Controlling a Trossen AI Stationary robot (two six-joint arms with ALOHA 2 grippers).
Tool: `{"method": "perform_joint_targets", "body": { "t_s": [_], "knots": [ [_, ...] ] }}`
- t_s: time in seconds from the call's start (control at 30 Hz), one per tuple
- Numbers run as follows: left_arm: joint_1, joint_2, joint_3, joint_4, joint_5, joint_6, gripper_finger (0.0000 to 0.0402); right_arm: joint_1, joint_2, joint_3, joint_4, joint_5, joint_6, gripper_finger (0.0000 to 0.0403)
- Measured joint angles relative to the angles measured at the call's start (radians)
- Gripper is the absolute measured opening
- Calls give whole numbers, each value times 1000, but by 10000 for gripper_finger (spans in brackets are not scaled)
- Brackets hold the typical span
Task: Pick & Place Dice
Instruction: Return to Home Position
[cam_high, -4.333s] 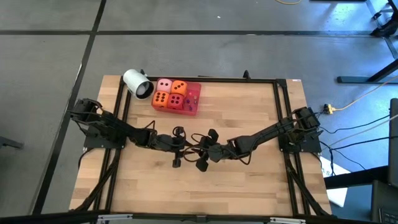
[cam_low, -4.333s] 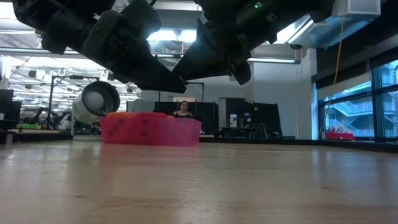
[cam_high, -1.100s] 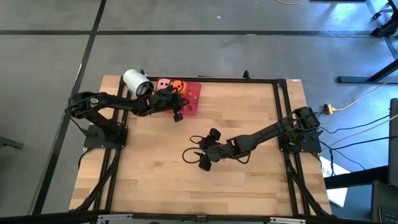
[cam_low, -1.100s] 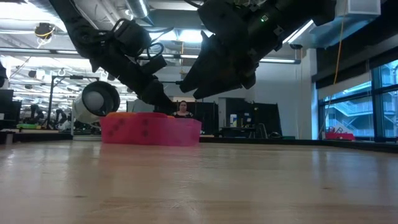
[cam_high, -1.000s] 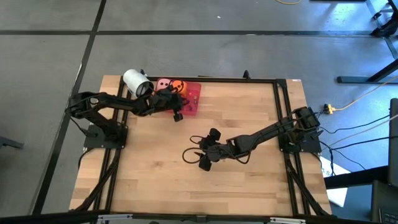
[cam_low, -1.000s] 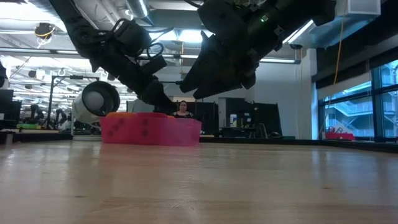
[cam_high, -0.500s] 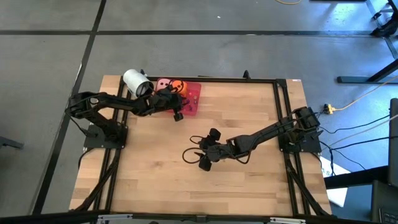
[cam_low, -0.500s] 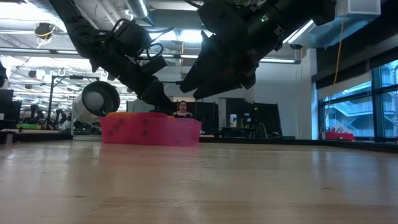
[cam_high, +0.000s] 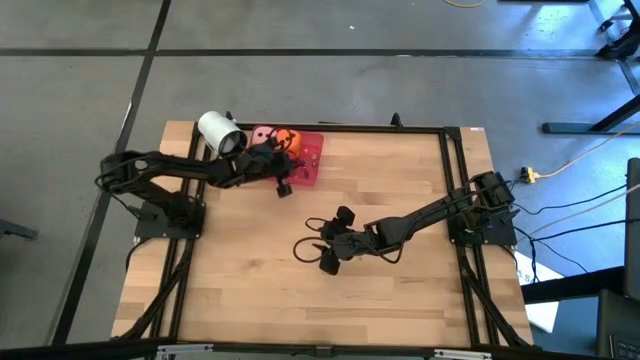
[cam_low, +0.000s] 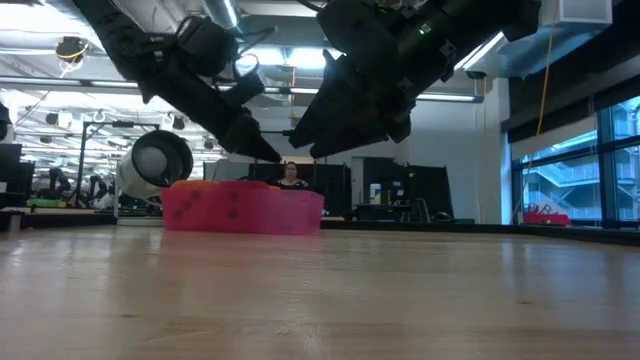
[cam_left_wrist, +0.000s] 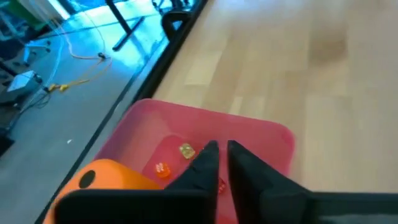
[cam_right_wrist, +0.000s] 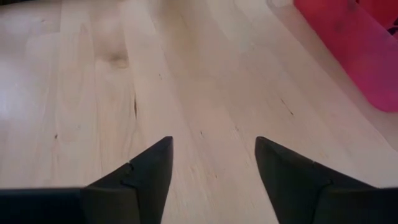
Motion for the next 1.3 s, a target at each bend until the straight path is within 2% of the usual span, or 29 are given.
{"method": "perform_joint_targets", "body": {
  "t_s": [0.07, 0.17, 0.3, 0.37, 0.43, 0.53, 0.67, 0.87, 1.0, 1.17, 1.3],
  "knots": [
    [-12, -35, 0, -46, -2, -14, 9, 0, 0, 0, 6, 14, 10, 211],
    [-32, -84, 0, -90, -31, -43, 4, 0, 0, 0, 8, 56, 38, 170],
    [-53, -143, 0, -154, -51, -47, 1, 0, 0, 0, 8, 115, 16, 90],
    [-61, -173, 0, -204, -51, -62, 1, -1, 0, 0, 8, 117, -25, 41],
    [-68, -207, 0, -262, -52, -91, 1, -2, -6, 0, 4, 117, -65, 11],
    [-76, -263, 0, -355, -54, -121, 1, -2, -54, 0, 3, 131, -92, 13],
    [-76, -340, 0, -437, -56, -154, 1, -2, -193, 0, -57, 142, -177, 4],
    [-80, -484, 0, -493, -52, -143, 2, 13, -454, 1, -293, 246, -230, 3],
    [-82, -583, 0, -551, -51, -136, 1, 22, -594, 1, -445, 230, -243, 3],
    [-82, -704, -1, -652, -48, -131, 1, 40, -688, 1, -585, 215, -246, 3],
    [-82, -783, -1, -692, -46, -135, 2, 45, -713, 1, -658, 168, -297, 3]
  ]
}}
